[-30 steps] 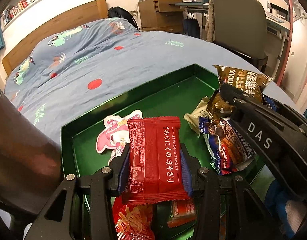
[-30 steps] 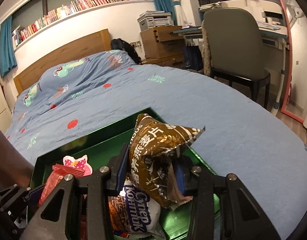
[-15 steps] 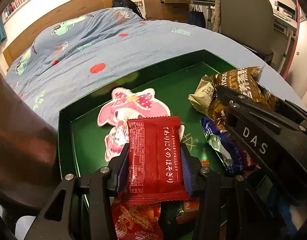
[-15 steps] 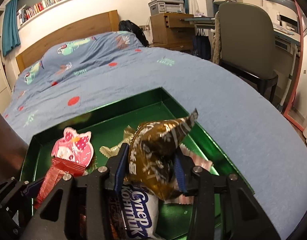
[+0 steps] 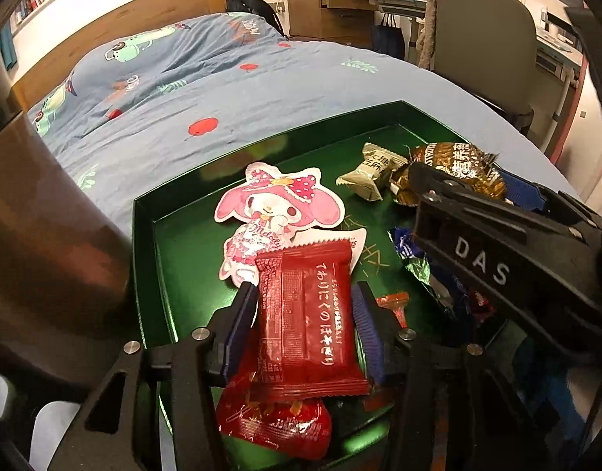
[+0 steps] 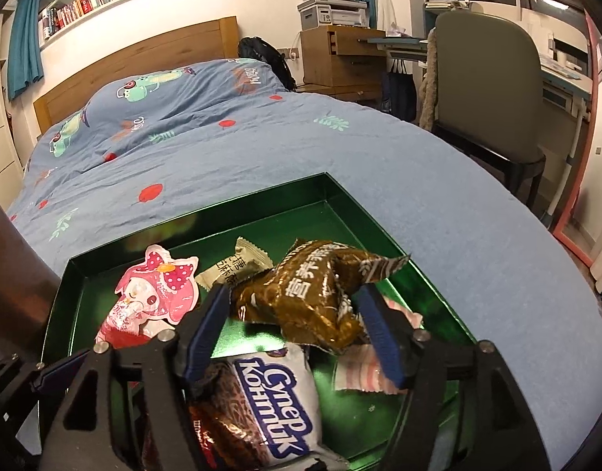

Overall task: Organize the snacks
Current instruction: 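Open the right tool to release the Nutrition bag while the left releases the red bar, then lift both open tools away from the green tray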

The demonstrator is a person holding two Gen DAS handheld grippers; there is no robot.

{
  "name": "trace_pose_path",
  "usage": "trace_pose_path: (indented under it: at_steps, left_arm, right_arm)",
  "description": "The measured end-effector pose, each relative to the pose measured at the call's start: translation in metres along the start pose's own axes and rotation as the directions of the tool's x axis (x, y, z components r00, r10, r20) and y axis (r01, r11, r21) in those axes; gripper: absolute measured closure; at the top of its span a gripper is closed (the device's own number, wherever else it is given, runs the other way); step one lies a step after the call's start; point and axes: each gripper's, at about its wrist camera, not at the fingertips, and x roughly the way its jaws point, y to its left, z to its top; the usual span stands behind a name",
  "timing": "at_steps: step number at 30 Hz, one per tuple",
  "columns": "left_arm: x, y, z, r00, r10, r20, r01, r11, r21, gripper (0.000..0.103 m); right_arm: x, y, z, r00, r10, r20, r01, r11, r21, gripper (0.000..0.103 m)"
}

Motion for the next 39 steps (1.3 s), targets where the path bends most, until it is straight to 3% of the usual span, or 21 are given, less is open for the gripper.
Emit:
trace_pose_path:
  at_steps: [1, 9, 29, 39]
  left_arm:
    - [-0.002, 0.001, -0.001, 1.000, 0.002, 0.003, -0.002, 1.000, 0.001, 0.055]
    - [-0.023, 0.010, -0.009, 1.000, 0.007, 0.027, -0.007, 1.000, -0.019, 0.049]
    - [-0.098, 0.042, -0.064, 1.000, 0.014, 0.015, -0.013, 0.998, -0.063, 0.047]
    - [-0.144, 0.075, -0.099, 0.998, 0.056, 0.035, -0.050, 0.987, -0.151, 0.044]
  right_arm:
    - [-0.001, 0.000, 0.001, 1.000, -0.001, 0.003, 0.001, 1.000, 0.003, 0.005]
    - [-0.015, 0.002, 0.009, 0.999, -0.022, 0.031, 0.022, 1.000, 0.001, 0.000]
    - [-0.077, 0.046, 0.035, 0.996, -0.015, 0.087, 0.021, 0.998, -0.061, 0.000]
    - [-0.117, 0.068, -0.009, 1.000, -0.013, 0.010, 0.014, 0.991, -0.132, 0.000]
